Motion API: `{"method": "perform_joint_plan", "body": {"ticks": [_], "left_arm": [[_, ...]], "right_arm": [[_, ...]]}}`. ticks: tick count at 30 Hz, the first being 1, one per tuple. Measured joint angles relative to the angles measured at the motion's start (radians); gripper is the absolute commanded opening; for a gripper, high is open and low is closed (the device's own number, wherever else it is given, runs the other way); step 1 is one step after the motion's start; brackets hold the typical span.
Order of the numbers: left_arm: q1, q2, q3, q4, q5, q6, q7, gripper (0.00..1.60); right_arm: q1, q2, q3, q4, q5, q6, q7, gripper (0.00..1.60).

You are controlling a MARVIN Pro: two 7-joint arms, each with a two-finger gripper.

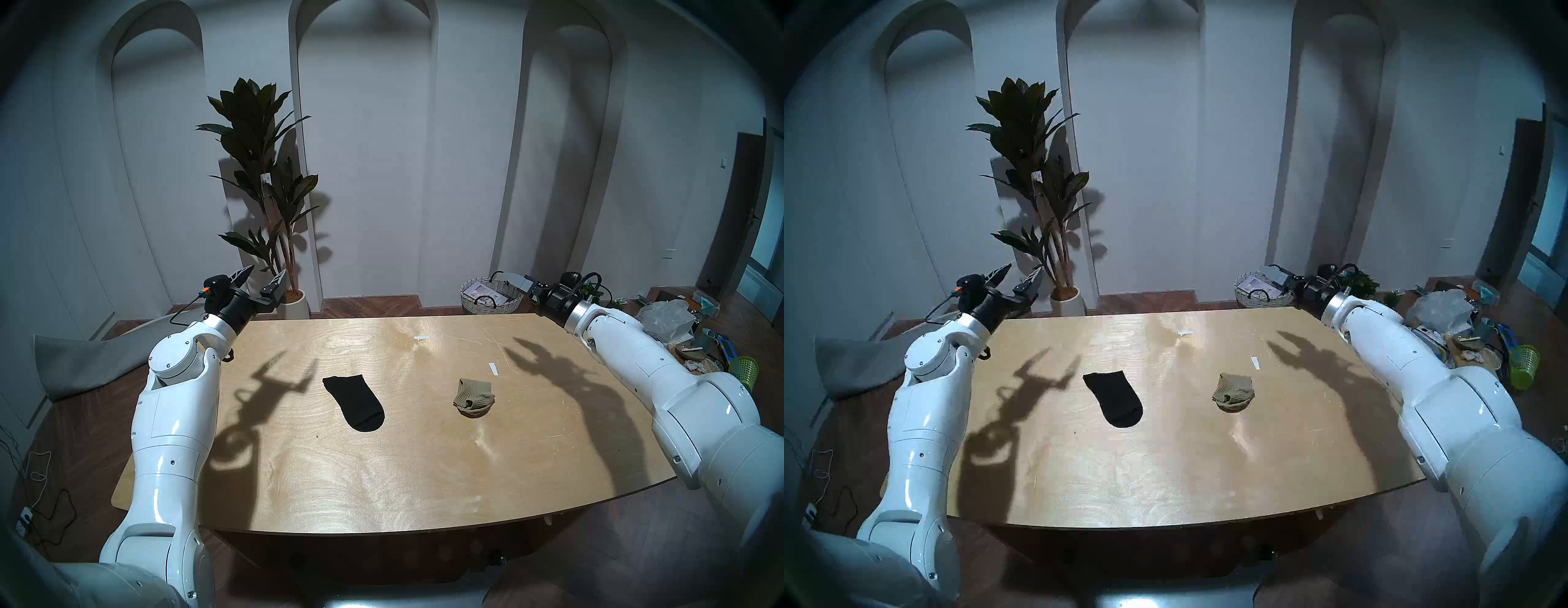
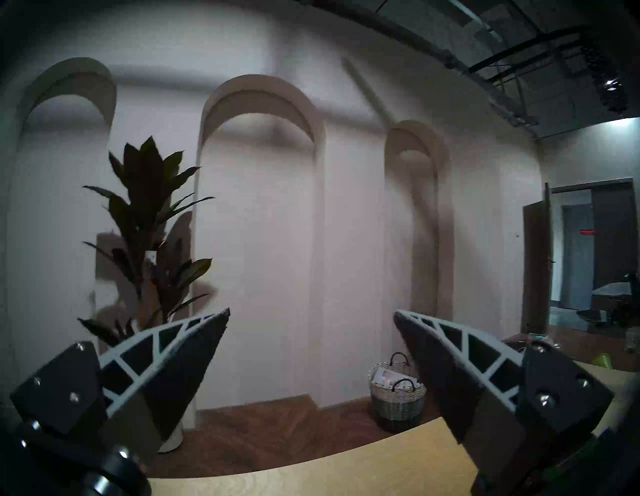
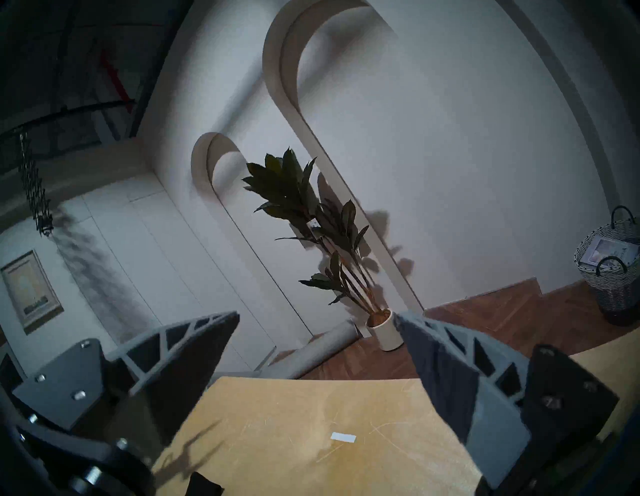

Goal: Fold socks in half once and place them neatly on the table

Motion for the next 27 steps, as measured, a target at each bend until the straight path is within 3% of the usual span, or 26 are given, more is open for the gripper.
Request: {"method": "perform_joint_plan", "body": {"ticks": [10, 27], "left_arm": [[-0.053, -0.018, 0.025, 0.075, 0.089, 0.065, 0.172, 1.6], [-0.127, -0.041, 0.056, 0.156, 0.178, 0.155, 0.367, 1.6]], "right_arm": [[-0.049, -0.024, 0.011, -0.029, 0.015, 0.009, 0.002, 1.6], [-0.059, -0.056, 0.105, -0.07, 0.126, 0.136, -0.027, 1.6]]}}
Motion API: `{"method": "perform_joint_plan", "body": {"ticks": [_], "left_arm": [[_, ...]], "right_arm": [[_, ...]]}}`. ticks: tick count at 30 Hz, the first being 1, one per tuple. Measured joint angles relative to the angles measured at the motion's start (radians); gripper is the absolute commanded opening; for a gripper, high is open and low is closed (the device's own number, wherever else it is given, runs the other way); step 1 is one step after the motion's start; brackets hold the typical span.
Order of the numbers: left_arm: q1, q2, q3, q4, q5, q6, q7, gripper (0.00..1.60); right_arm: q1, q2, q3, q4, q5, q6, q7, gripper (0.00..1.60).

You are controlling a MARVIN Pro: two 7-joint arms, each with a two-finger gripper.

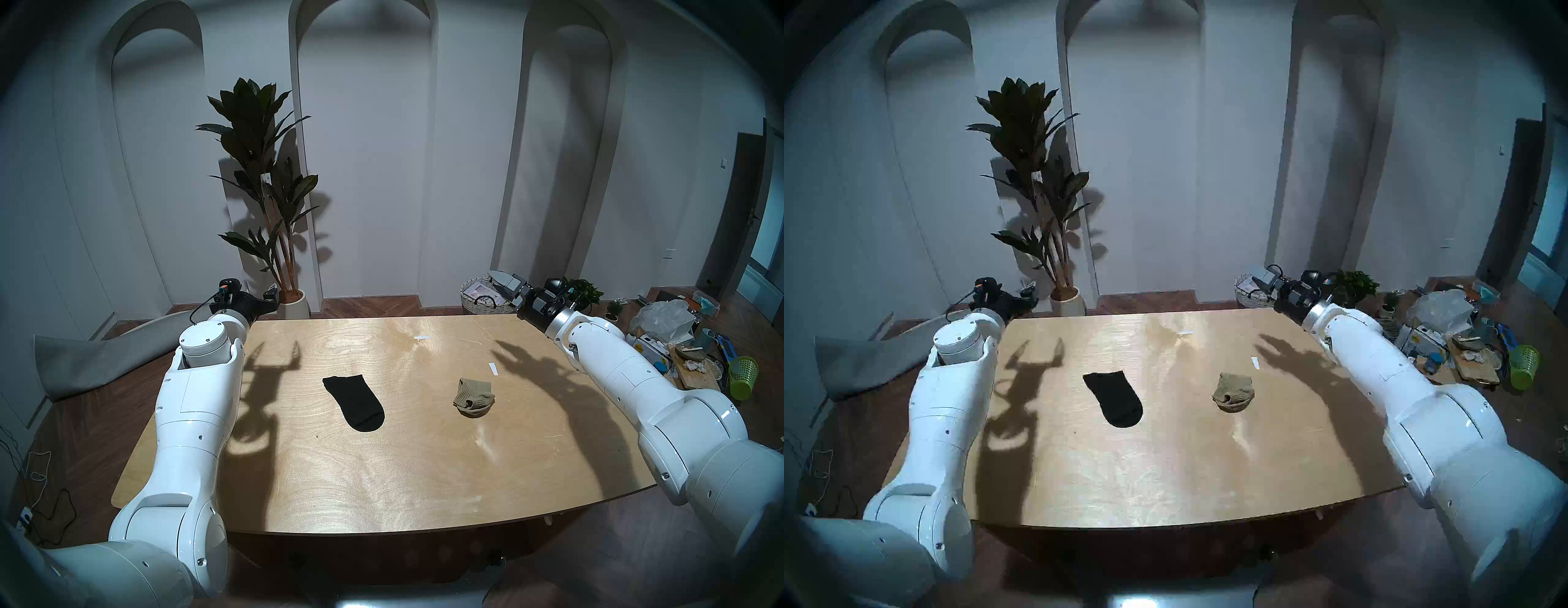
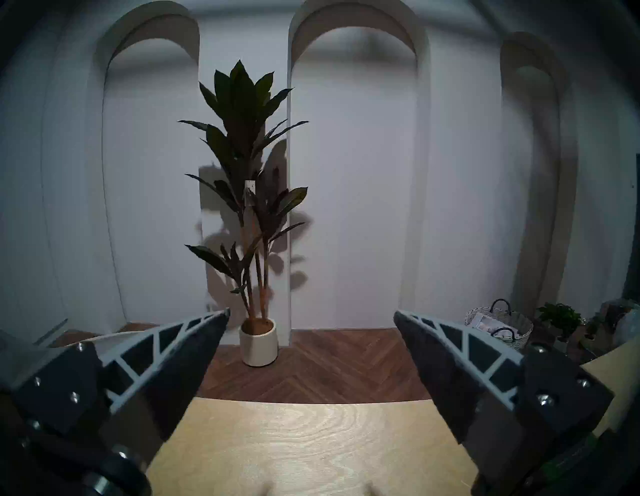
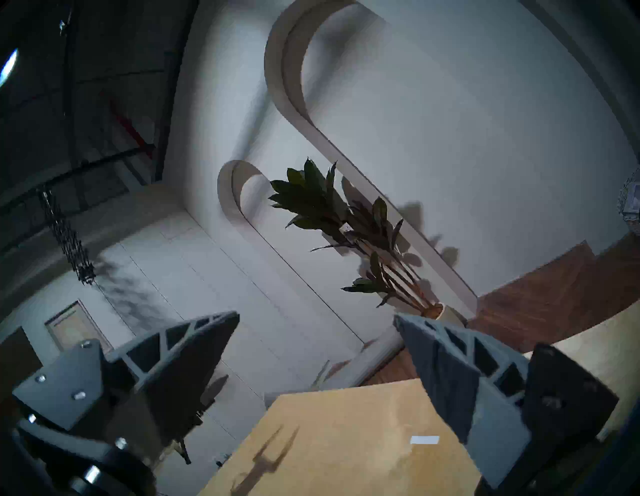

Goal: Fold socks in half once and place them neatly on the table

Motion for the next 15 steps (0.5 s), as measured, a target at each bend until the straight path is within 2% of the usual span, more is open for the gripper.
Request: {"method": "perform_joint_plan", "body": {"ticks": [4, 15], "left_arm": [[-0.018, -0.005, 0.006, 0.018, 0.018, 0.02, 0.044, 1.6], [-0.063, -0.013, 0.011, 0.071, 0.059, 0.076, 0.152, 1.6]], "right_arm": [[-0.004, 0.007, 0.008, -0.007, 0.001, -0.01, -0.044, 1.6], [-0.017, 0.029, 0.025, -0.051, -0.012, -0.125, -0.16, 1.6]]}}
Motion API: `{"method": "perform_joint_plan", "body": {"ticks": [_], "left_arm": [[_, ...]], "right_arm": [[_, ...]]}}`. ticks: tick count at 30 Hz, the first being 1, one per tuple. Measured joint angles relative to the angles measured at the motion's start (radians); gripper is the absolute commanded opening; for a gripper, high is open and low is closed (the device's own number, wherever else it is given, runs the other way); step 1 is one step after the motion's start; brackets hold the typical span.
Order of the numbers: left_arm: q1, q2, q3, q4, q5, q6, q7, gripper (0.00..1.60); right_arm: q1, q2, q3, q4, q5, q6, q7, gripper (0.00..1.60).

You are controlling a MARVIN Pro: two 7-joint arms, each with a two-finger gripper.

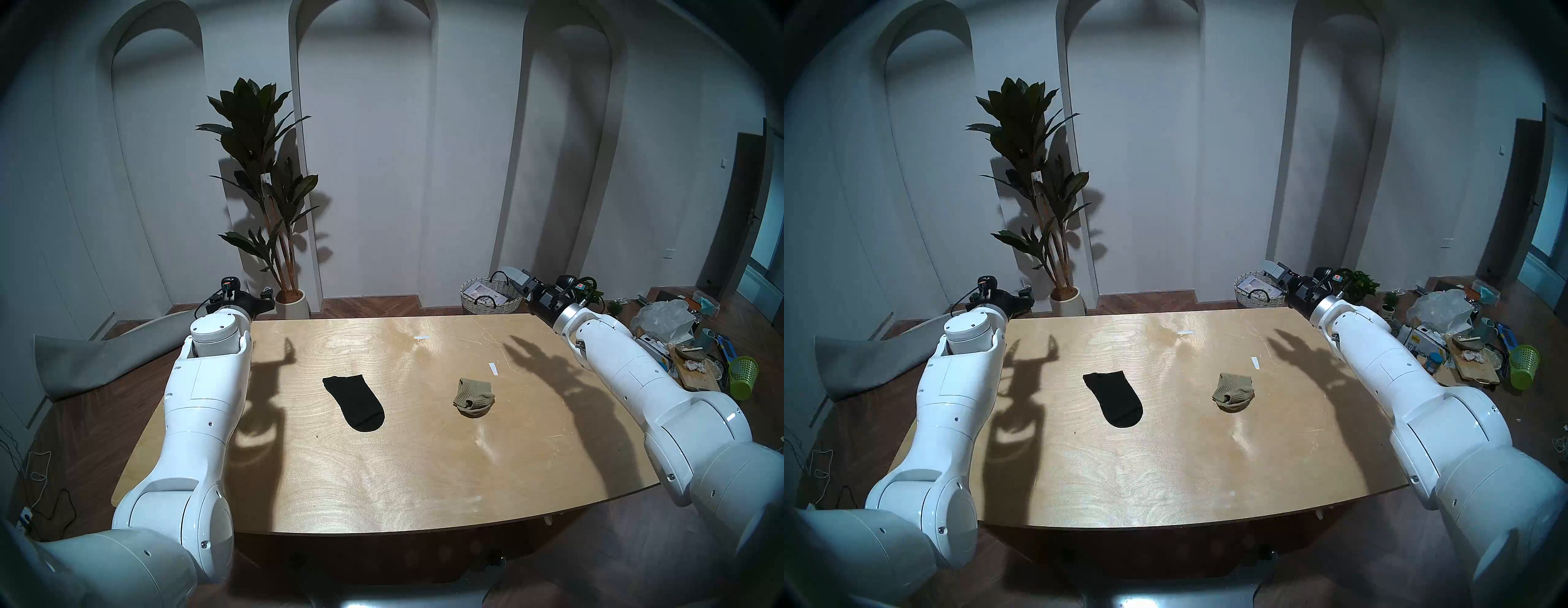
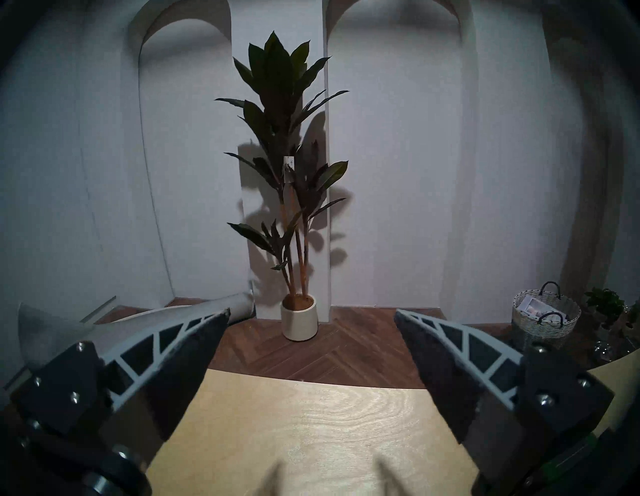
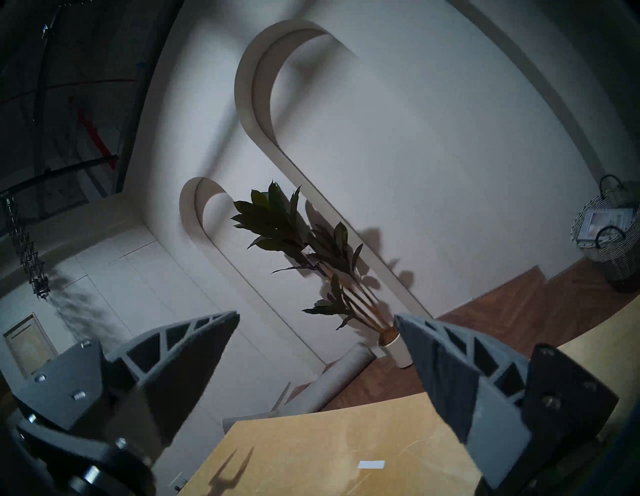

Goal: Fold socks in half once and place them neatly on the table

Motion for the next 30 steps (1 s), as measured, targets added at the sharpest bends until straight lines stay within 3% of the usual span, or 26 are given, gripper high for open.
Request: {"method": "perform_joint_plan", "body": {"ticks": [13, 24, 30], "left_arm": [[-0.044, 0.015, -0.018, 0.058, 0.029, 0.048, 0.076, 1.6], [-0.066, 0.027, -0.033, 0.097, 0.042, 0.057, 0.107, 1.6], [-0.078, 0.029, -0.032, 0.109, 0.047, 0.055, 0.115, 1.6]], "right_arm": [[-0.051, -0.018, -0.015, -0.126, -0.051, -0.086, -0.069, 1.6], [-0.133, -0.038, -0.007, -0.254, -0.033, -0.097, -0.124, 1.6], [-0.174, -0.031, 0.006, -0.322, -0.022, -0.108, -0.197, 1.6]]}}
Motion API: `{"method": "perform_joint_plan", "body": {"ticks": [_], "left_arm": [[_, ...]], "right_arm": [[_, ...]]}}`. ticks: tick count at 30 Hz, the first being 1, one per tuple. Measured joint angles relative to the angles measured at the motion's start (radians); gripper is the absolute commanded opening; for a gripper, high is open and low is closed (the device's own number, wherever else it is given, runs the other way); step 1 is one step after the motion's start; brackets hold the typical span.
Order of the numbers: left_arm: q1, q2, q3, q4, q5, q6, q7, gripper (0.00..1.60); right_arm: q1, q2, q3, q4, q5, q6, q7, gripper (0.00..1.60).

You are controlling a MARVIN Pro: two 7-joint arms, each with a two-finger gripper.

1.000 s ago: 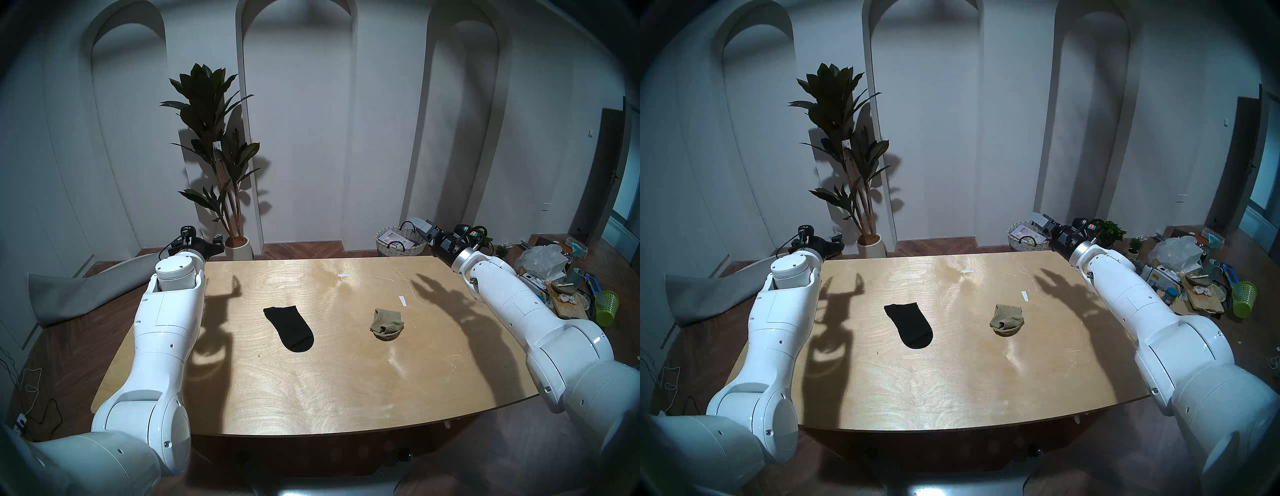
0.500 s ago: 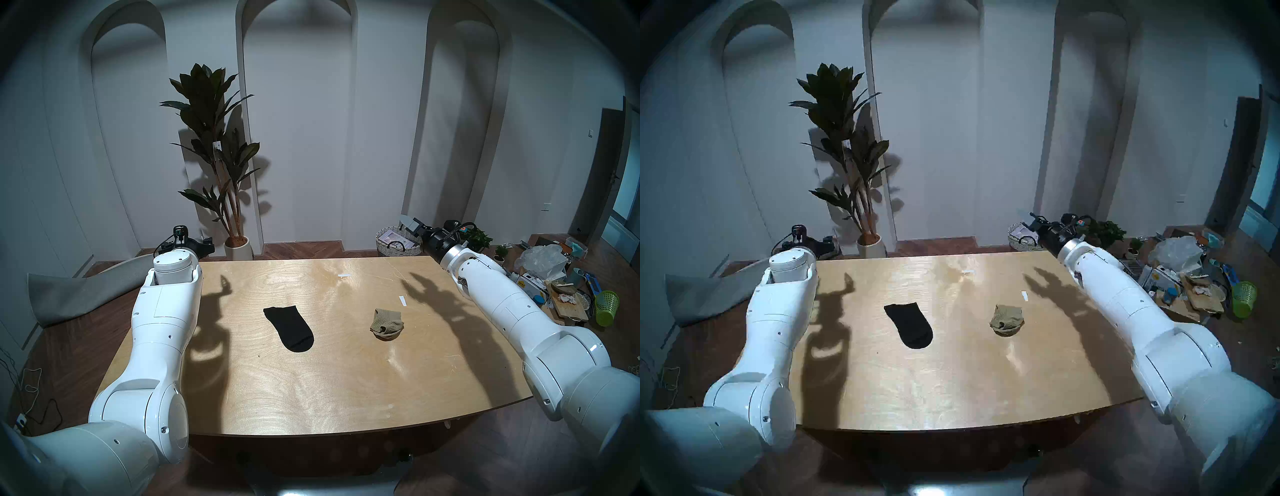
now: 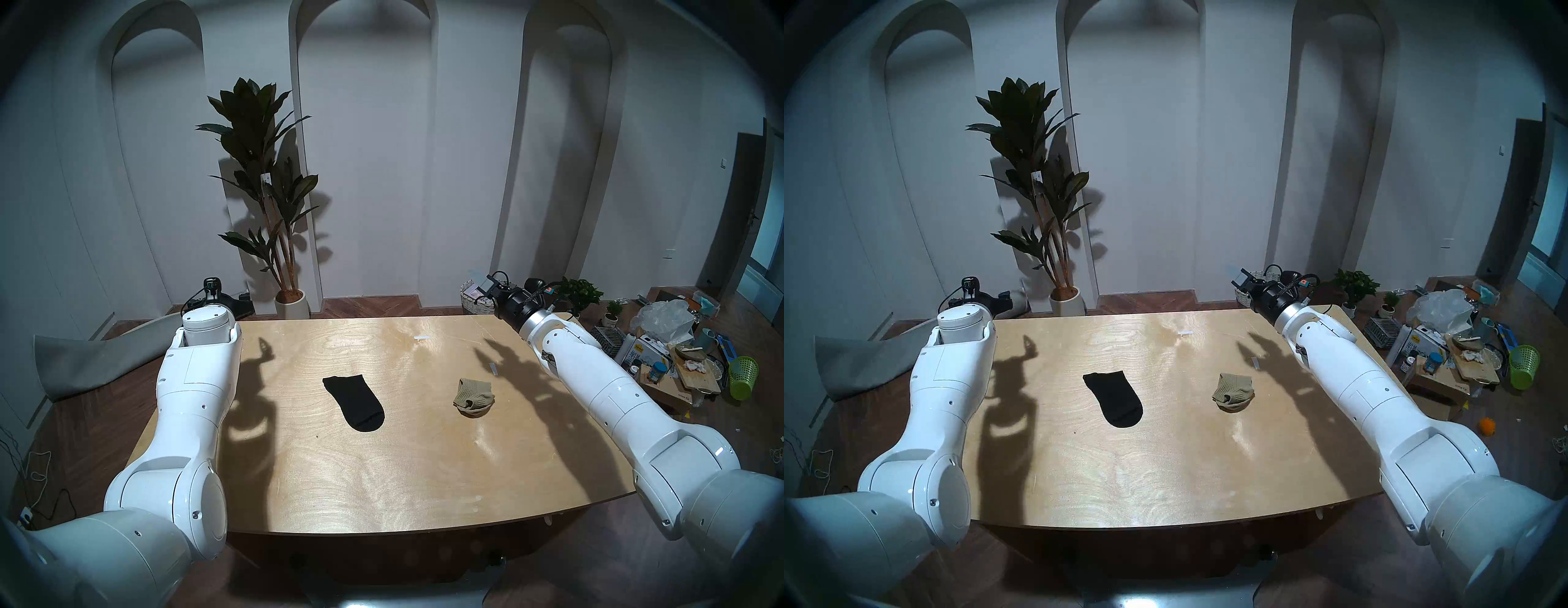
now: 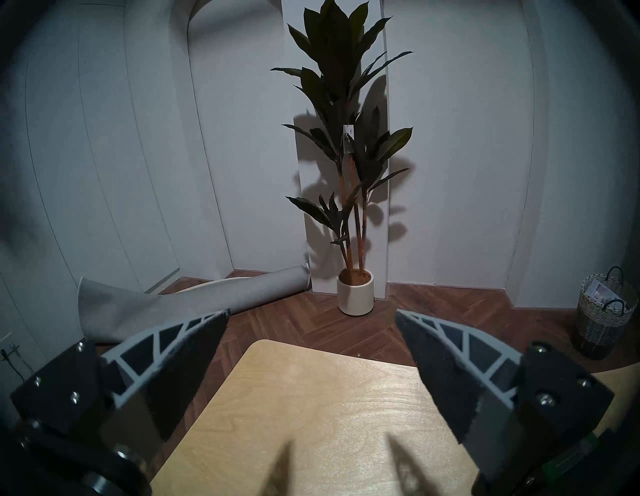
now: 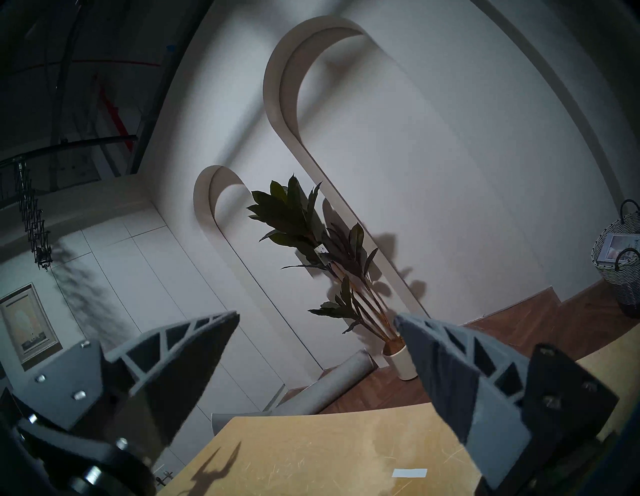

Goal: Fold socks in half once and place them neatly on the table

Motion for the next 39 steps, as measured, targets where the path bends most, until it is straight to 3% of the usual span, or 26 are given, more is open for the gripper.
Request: {"method": "perform_joint_plan", "body": {"ticks": [23, 39], "left_arm": [[-0.028, 0.01, 0.04, 0.066, 0.017, -0.038, -0.019, 1.6], [0.0, 0.029, 0.003, 0.106, -0.067, -0.248, -0.195, 1.6]], "right_arm": [[-0.143, 0.075, 0.01, -0.277, -0.136, -0.158, -0.366, 1.6], [-0.262, 0.096, 0.03, -0.49, -0.198, -0.211, -0.67, 1.6]]}}
